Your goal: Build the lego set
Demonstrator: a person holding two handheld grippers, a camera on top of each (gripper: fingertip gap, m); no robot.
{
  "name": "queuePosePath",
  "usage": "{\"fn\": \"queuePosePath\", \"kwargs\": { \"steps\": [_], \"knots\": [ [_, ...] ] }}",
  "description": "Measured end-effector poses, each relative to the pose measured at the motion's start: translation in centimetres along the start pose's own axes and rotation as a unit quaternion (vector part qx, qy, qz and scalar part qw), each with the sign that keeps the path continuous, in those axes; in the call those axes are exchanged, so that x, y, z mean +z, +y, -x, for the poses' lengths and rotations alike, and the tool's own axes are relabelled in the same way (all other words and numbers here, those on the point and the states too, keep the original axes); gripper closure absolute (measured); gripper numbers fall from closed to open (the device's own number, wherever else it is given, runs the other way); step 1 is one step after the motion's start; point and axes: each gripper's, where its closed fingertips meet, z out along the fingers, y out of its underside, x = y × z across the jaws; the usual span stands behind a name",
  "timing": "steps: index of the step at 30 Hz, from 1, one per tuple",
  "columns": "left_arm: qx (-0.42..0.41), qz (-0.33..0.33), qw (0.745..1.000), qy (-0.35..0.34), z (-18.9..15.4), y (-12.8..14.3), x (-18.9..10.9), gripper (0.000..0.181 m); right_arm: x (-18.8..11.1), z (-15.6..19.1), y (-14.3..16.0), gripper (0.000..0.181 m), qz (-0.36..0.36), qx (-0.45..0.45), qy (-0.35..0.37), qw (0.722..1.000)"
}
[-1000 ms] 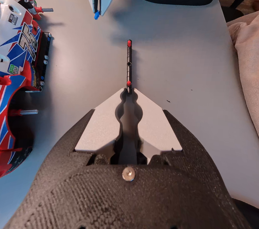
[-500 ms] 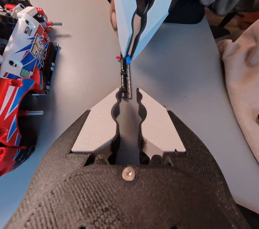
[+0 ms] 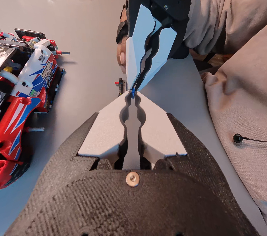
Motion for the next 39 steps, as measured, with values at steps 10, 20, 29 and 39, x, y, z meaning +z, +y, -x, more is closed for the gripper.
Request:
{"fn": "queuePosePath", "kwargs": {
  "steps": [10,20,29,39],
  "knots": [
    [-0.116,-0.188,0.963,0.157,-3.2,-6.2,-2.7,0.181,-4.5,-0.8,-6.1,0.178,-0.198,0.065,0.018,0.978],
    [-0.13,-0.193,0.959,0.162,-3.5,-6.5,-2.7,0.181,-4.5,-0.7,-6.3,0.176,-0.181,0.035,0.035,0.982],
    [0.0,0.001,1.0,0.027,-1.7,-0.3,-1.1,0.176,-4.2,0.2,-1.9,0.173,-0.088,0.06,0.017,0.994],
    [0.093,0.184,0.973,0.103,-8.2,6.6,0.8,0.156,-4.7,10.0,2.2,0.171,0.028,0.096,-0.126,0.987]
  ]
}}
